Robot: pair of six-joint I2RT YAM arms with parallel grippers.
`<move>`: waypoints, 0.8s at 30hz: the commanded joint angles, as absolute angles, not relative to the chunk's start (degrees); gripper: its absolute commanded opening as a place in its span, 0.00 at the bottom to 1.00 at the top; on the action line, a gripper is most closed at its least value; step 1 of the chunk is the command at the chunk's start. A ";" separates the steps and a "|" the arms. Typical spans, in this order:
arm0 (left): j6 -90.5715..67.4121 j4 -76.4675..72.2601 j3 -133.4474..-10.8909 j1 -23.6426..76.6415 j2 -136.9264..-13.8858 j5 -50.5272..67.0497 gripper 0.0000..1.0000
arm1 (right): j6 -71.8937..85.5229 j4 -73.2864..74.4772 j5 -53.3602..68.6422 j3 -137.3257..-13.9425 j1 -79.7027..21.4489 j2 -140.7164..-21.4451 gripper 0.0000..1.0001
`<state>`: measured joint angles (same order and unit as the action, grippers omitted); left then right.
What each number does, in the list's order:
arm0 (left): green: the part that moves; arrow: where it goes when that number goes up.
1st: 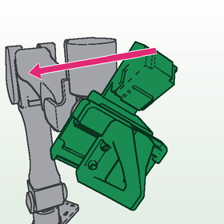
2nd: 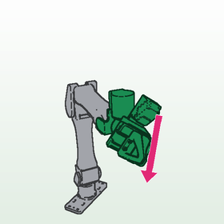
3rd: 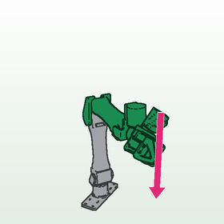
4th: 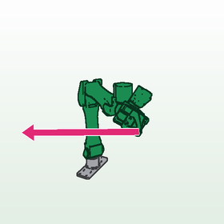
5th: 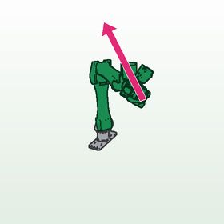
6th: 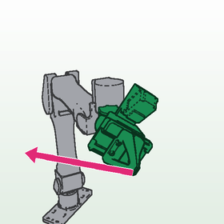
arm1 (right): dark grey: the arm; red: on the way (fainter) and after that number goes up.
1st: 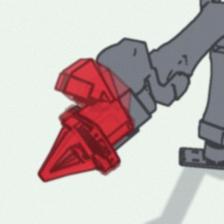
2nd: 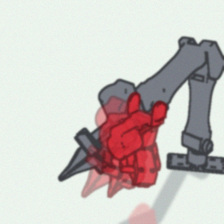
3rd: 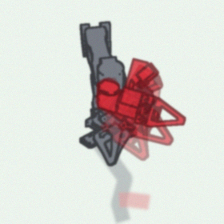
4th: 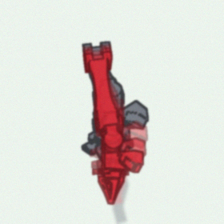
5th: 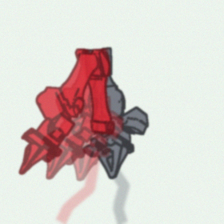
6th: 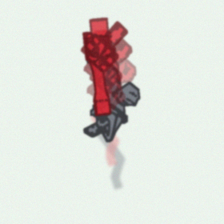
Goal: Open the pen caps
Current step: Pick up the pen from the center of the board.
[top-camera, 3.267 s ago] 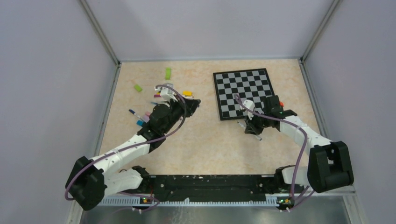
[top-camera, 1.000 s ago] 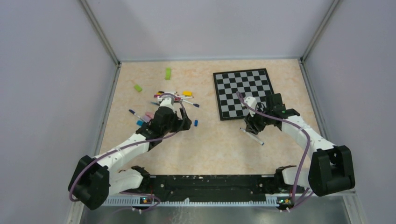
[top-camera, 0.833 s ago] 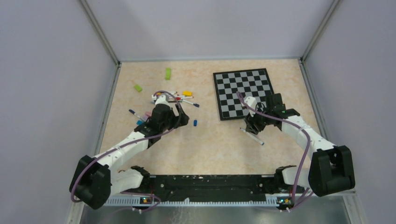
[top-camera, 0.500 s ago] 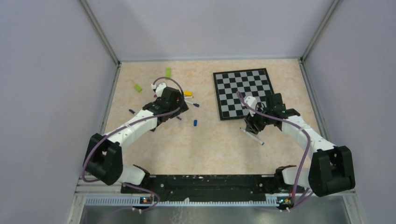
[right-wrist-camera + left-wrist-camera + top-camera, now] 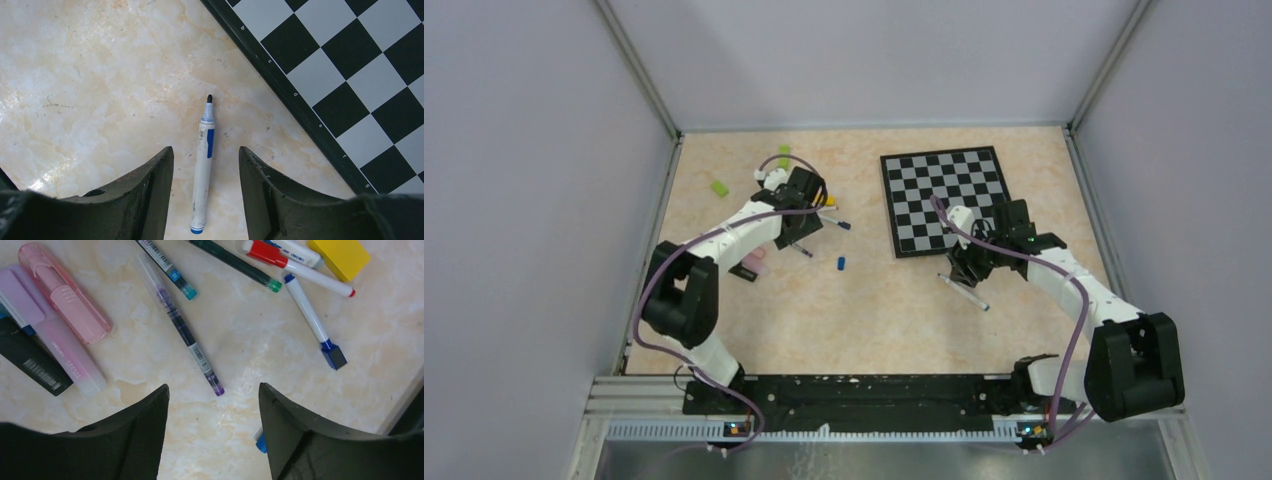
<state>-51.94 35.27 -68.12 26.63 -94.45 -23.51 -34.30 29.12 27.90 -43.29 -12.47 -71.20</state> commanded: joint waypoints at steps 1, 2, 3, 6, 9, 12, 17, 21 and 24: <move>-51.35 38.55 -72.27 24.55 -99.32 -22.55 0.64 | -34.52 27.56 28.04 -44.30 -12.02 -69.11 0.50; -51.22 38.51 -72.52 24.12 -100.23 -21.74 0.60 | -34.53 27.59 27.97 -44.30 -11.98 -69.09 0.50; -50.97 38.19 -72.56 23.70 -101.24 -21.16 0.58 | -34.46 27.60 27.95 -44.30 -12.00 -69.01 0.50; -50.58 37.46 -72.60 22.86 -103.00 -20.63 0.53 | -34.55 27.53 27.86 -44.21 -12.03 -68.94 0.50; -50.21 37.31 -72.90 22.22 -104.52 -20.19 0.51 | -34.54 27.51 27.82 -44.21 -12.03 -68.91 0.50; -49.79 36.95 -72.94 21.60 -105.78 -19.62 0.47 | -34.61 27.50 27.80 -44.12 -12.01 -69.01 0.50; -49.33 36.82 -73.34 20.84 -107.74 -18.49 0.40 | -34.71 27.45 27.77 -44.12 -12.03 -69.00 0.50; -49.31 37.36 -73.63 20.47 -108.66 -18.11 0.32 | -34.63 27.47 27.71 -44.12 -11.99 -69.00 0.50; -49.42 38.17 -73.64 20.40 -108.89 -18.23 0.26 | -34.65 27.51 27.69 -44.12 -11.97 -69.01 0.50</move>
<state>-49.58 36.86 -71.92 20.80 -107.68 -18.44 -34.35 28.77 27.49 -43.29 -12.47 -70.52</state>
